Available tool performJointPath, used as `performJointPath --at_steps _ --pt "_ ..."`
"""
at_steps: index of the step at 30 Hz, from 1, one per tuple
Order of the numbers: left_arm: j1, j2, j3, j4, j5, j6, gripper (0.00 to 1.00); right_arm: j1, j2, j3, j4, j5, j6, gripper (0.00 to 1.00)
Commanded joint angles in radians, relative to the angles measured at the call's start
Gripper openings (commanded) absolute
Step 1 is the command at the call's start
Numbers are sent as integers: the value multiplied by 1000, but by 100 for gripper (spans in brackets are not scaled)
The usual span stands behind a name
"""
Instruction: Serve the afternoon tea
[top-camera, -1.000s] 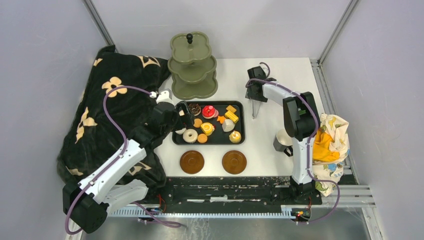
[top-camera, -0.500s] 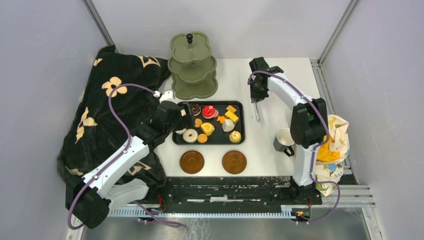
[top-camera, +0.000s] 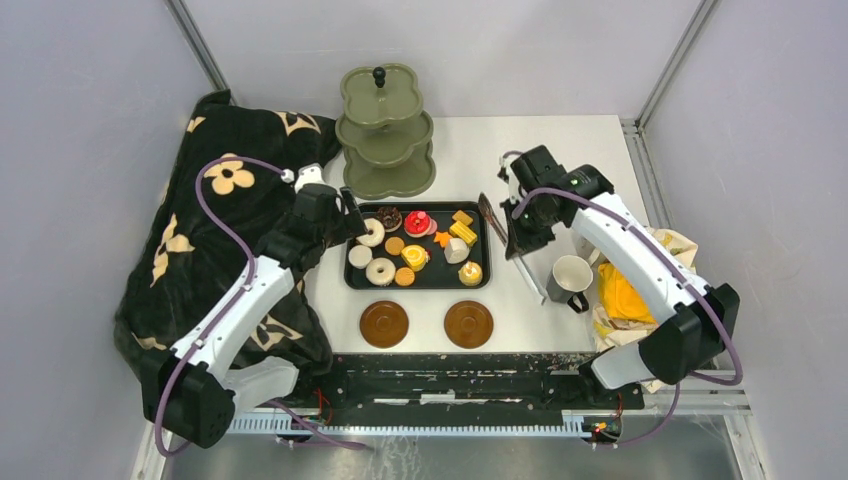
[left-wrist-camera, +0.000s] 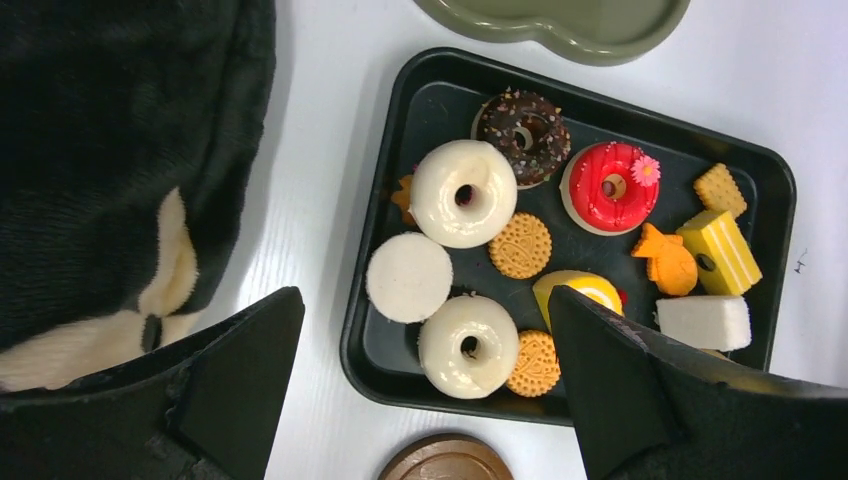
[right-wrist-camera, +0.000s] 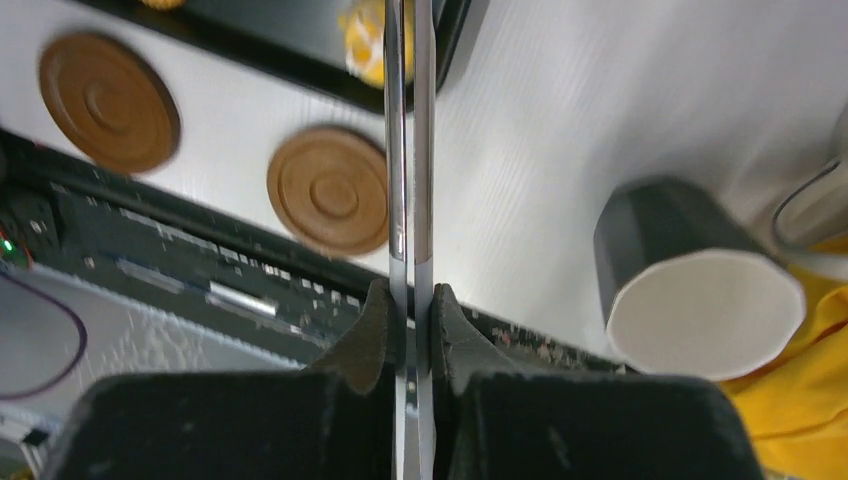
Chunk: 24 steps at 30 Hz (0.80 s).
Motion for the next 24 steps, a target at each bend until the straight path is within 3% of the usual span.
performJointPath --at_steps 1,5,10,12,18,21,24 --pt "35 -23 63 13 -18 80 99 37 -106 -52 -151 -8 -9 1" --pt "67 23 108 4 96 117 99 50 -170 -78 -208 -1 -13 4" --pt "-176 38 166 7 -74 217 99 97 -186 -98 -214 -35 -22 13" --pt "-215 60 180 2 -51 188 99 121 -179 -86 -215 -11 -11 16" --pt "-216 -21 63 116 86 109 99 182 -160 -68 -132 19 67 20" --pt "-214 -46 41 104 54 99 99 205 -121 -60 -101 10 87 21" --pt "-206 -51 42 75 8 80 99 233 -57 -35 -90 43 60 32"
